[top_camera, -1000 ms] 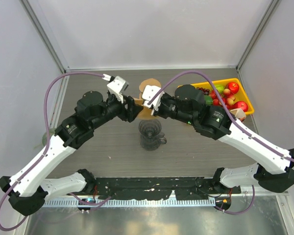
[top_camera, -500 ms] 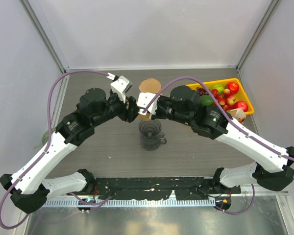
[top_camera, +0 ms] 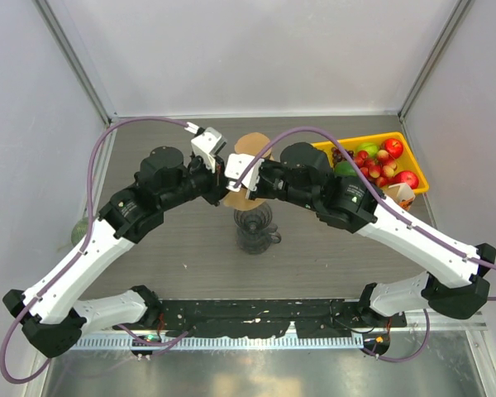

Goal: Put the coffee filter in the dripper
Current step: Adjust the coffee filter.

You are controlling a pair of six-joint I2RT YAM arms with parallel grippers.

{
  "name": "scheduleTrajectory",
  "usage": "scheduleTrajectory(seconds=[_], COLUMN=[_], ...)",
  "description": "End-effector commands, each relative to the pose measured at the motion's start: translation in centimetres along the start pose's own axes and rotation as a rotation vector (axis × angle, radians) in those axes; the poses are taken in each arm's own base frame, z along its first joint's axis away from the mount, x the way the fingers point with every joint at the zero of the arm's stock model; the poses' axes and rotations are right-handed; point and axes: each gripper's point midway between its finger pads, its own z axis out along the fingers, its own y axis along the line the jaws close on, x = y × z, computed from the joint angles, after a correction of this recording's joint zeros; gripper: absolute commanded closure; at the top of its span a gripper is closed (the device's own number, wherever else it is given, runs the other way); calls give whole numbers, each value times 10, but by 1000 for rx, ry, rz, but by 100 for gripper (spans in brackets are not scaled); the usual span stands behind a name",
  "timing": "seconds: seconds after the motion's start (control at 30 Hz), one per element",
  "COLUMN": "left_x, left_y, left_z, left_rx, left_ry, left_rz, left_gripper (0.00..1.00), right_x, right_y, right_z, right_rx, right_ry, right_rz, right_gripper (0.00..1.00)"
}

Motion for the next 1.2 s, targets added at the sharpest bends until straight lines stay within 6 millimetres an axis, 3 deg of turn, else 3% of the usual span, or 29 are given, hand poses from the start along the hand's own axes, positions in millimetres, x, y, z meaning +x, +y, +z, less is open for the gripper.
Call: scheduleTrajectory(seconds=[0.0,0.1,0.17,0.23,0.27,0.53,0.67,0.77,0.87,0.93,1.0,1.03,1.1,1.17], left_x=[-20,-17,-14,-15,-14,-14,-12,-10,-11,-13,-20,-24,-33,-39], left_y=[1,6,11,17,18,29,24,24,22,28,38,43,46,43], left_z=[-7,-11,-13,-15,-15,-7,1,5,7,4,-1,-4,-9,-9], left_rx=[-22,-50,-80,-115,-121,-180,-147,-143,-134,-167,-230,-257,-281,-270], left_ry=[-85,-96,-105,-124,-126,-150,-138,-139,-139,-154,-191,-211,-246,-268], left_rz=[-25,-53,-65,-75,-76,-145,-139,-143,-150,-154,-174,-185,-215,-248], left_gripper=[100,96,59,42,41,48,57,69,95,100,100,100,100,100], right_x=[-23,-23,-24,-24,-25,-27,-29,-31,-33,-31,-28,-25,-23,-19], right_y=[-18,-19,-18,-17,-15,-3,-1,-2,-5,-14,-25,-33,-43,-49], right_z=[-8,-7,-7,-7,-6,-2,1,4,5,5,2,1,-10,-17], right_rx=[66,71,68,62,55,-5,-19,-22,-11,43,108,155,205,262], right_ry=[-60,-59,-58,-58,-65,-76,-79,-78,-78,-71,-61,-52,-70,-87], right_rz=[44,69,87,101,106,148,145,146,149,170,216,243,330,419], right_gripper=[95,95,95,95,95,95,95,95,95,95,73,55,39,34])
